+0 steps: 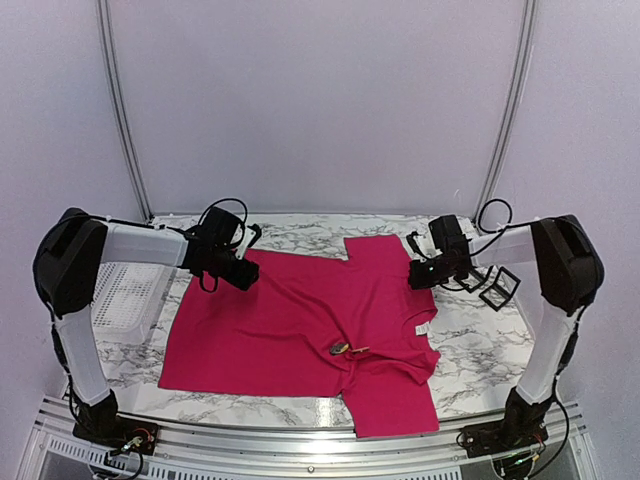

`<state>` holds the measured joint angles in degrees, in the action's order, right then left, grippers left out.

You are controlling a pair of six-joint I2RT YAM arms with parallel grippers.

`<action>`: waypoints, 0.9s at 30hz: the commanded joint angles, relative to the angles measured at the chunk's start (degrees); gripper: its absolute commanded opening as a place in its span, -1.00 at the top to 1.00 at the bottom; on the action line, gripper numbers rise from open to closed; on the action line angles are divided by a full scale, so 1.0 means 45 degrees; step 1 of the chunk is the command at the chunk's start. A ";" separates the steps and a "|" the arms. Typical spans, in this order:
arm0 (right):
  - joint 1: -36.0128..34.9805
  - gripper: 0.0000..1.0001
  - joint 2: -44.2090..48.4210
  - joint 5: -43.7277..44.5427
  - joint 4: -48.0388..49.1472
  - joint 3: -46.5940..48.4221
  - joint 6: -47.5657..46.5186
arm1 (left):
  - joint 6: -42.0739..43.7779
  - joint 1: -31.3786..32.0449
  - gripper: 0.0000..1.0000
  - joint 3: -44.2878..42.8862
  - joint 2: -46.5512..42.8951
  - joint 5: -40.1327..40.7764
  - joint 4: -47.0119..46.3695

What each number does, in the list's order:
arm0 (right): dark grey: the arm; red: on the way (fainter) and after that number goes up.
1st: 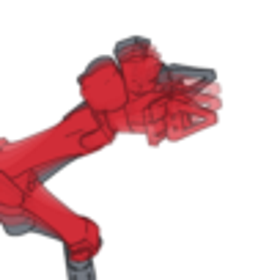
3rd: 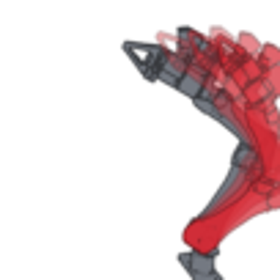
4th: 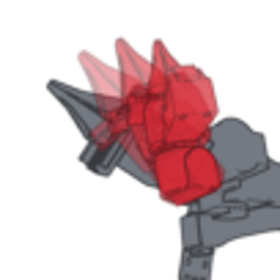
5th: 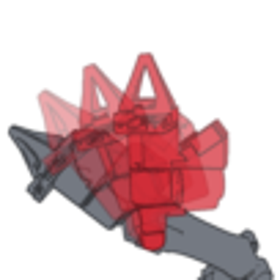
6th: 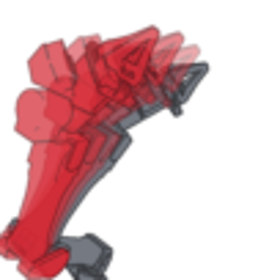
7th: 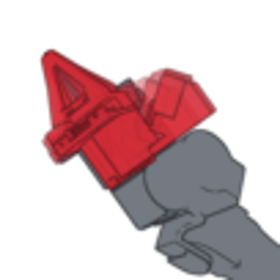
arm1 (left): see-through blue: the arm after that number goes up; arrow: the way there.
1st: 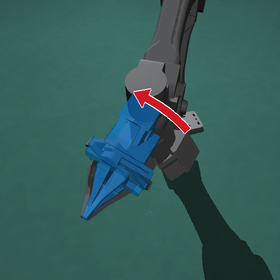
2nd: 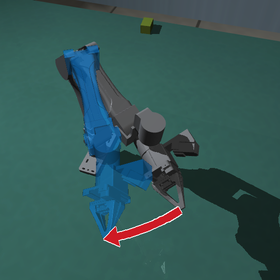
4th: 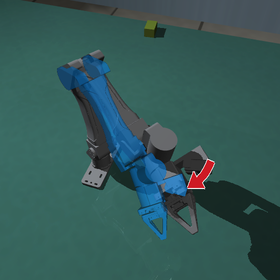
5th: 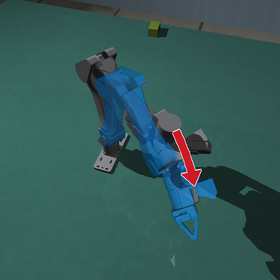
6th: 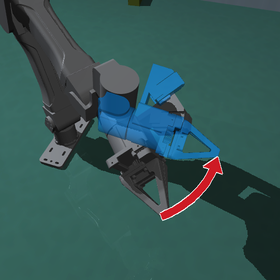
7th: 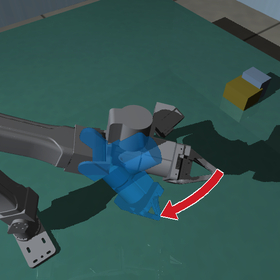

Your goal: Pin the brooch onto the clothing

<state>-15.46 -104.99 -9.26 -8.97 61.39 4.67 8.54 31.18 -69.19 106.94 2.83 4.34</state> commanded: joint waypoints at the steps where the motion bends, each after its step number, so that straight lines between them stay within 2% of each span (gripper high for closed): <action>1: 0.0553 1.00 -0.1648 -0.0316 -0.1535 0.1573 -0.0007 | -0.2709 -0.0479 -0.44 0.0007 0.1404 0.0212 0.1106; 7: 0.1516 1.00 -0.4254 -0.0719 -0.1681 0.3996 0.0290 | -0.3532 -0.1754 -0.48 -0.1522 0.3433 -0.0168 0.1221; 10: 0.1858 1.00 -0.5584 -0.0873 -0.2372 0.5957 0.0276 | -0.3778 -0.2255 -0.48 -0.2605 0.4341 -0.0296 0.1536; 17: 0.2147 0.98 -0.7295 -0.0838 -0.3358 0.9868 -0.0450 | -0.3669 -0.2490 -0.55 -0.4013 0.5079 -0.0834 0.1466; 23: 0.1992 0.95 -0.6288 -0.1392 -0.3705 1.0511 -0.1492 | -0.2973 -0.2396 -0.59 -0.3391 0.3634 -0.0840 0.0661; 27: 0.1184 0.94 -0.3487 -0.0360 -0.3543 0.8736 -0.1725 | -0.2936 -0.2121 -0.60 -0.2265 0.1680 -0.0707 0.0551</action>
<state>-7.25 -134.04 -14.46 -23.92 105.03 -0.43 -5.74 20.67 -83.44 123.63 -0.54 6.04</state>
